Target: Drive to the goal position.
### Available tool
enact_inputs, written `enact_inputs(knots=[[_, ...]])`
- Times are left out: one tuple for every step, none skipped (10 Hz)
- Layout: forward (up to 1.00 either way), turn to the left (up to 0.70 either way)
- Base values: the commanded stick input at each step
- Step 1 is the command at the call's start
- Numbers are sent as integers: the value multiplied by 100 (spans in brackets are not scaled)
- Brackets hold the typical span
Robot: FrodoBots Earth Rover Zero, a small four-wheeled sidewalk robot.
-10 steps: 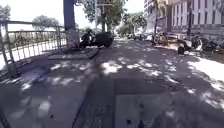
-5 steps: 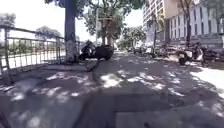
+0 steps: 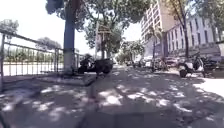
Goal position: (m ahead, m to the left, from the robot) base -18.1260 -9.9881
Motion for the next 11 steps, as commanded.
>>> enact_inputs(knots=[[41,-25],[22,-44],[9,-35],[2,-37],[0,-45],[0,-45],[0,-45],[0,-45],[0,-45],[0,-45],[0,-45]])
